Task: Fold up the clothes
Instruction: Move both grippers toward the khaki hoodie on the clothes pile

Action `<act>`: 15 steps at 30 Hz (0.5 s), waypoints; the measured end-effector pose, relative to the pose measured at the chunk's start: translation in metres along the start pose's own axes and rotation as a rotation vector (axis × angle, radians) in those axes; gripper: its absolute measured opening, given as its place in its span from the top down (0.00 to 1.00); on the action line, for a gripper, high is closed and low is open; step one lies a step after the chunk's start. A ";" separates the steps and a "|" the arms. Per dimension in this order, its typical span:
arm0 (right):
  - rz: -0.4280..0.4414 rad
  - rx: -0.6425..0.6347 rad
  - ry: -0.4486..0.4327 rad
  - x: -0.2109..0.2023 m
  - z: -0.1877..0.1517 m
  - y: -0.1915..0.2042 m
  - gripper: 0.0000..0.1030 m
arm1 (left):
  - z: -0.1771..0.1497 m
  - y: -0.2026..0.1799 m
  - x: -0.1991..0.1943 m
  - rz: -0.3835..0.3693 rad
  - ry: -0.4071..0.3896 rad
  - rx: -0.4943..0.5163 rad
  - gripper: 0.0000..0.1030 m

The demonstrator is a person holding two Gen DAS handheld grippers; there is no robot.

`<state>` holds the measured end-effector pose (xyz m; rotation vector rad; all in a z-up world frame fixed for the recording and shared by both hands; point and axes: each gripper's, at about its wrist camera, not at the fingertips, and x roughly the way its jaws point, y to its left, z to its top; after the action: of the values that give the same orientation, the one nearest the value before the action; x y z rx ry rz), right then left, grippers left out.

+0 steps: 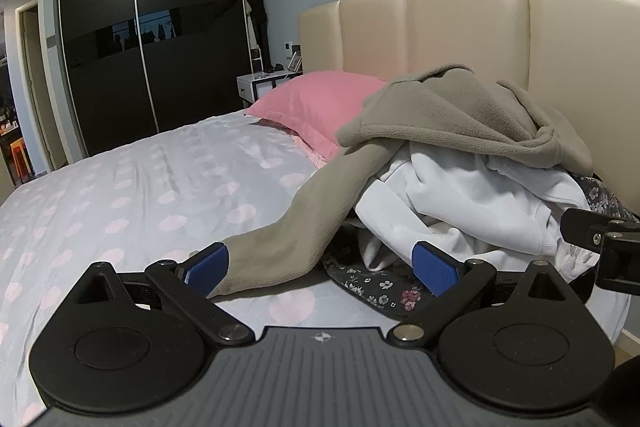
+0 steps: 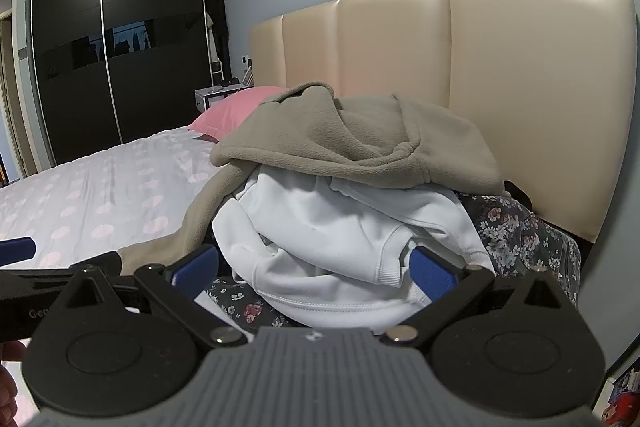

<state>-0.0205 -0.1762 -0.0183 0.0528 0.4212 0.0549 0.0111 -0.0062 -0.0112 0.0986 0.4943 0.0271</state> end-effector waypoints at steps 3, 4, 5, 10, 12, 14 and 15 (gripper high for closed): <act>0.002 -0.001 0.000 -0.001 0.000 0.000 0.01 | -0.001 0.001 0.000 0.006 0.006 0.002 0.03; 0.003 0.000 0.001 -0.001 0.000 0.000 0.01 | -0.001 0.001 0.000 0.009 0.007 0.003 0.03; 0.004 0.001 0.001 0.000 0.001 -0.001 0.01 | -0.001 0.002 0.000 0.011 0.008 0.003 0.03; 0.005 0.000 0.002 -0.001 0.002 -0.001 0.01 | -0.002 0.006 0.000 0.012 0.017 -0.009 0.03; 0.007 -0.001 0.004 -0.001 0.003 -0.001 0.01 | -0.002 0.007 0.000 0.015 0.018 -0.008 0.03; 0.008 -0.002 0.004 -0.001 0.003 0.000 0.01 | -0.002 0.007 0.000 0.017 0.019 -0.003 0.03; 0.009 -0.003 0.004 -0.001 0.003 0.000 0.01 | -0.002 0.007 0.000 0.018 0.019 -0.001 0.03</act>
<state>-0.0199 -0.1764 -0.0149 0.0514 0.4251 0.0641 0.0102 0.0007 -0.0124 0.1018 0.5123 0.0458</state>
